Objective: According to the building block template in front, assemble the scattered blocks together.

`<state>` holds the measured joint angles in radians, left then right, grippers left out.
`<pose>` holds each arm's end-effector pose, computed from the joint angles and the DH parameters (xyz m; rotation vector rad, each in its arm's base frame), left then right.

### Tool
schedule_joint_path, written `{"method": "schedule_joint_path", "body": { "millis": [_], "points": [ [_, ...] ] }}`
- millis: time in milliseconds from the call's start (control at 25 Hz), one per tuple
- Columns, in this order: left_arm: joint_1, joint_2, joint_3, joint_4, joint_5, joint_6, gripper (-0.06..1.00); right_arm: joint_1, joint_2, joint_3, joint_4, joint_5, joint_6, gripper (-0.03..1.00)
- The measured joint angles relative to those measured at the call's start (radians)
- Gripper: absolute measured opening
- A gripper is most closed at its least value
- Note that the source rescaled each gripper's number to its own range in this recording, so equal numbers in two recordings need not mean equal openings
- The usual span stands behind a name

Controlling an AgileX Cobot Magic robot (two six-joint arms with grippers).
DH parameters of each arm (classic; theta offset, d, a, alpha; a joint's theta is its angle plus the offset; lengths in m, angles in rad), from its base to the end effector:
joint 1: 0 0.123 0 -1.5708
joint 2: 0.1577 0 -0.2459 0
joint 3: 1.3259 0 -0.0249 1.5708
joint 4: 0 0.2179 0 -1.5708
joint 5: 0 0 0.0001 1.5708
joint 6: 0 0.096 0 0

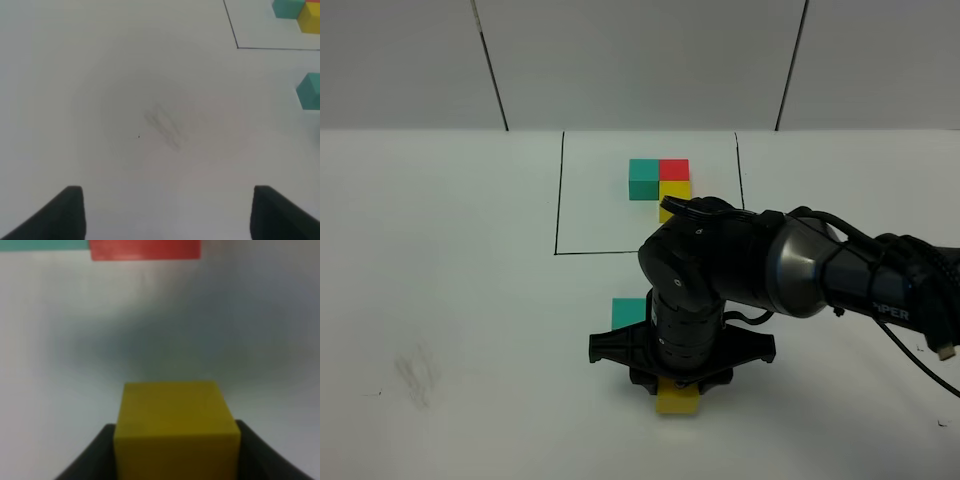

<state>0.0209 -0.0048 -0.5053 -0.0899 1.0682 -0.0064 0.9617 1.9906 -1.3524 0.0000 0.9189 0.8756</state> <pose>0.0086 -0.0074 0.2602 -0.0227 2.0397 -0.0984 0.1960 0.2809 0.1406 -0.1325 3.0750 0.1235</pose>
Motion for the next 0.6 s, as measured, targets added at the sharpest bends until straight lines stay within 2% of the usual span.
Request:
{"method": "schedule_joint_path", "body": {
  "millis": [600],
  "points": [
    [0.000, 0.000, 0.000, 0.000, 0.000, 0.006, 0.55, 0.000, 0.025, -0.012, -0.029, -0.126, 0.000, 0.22]
  ]
}}
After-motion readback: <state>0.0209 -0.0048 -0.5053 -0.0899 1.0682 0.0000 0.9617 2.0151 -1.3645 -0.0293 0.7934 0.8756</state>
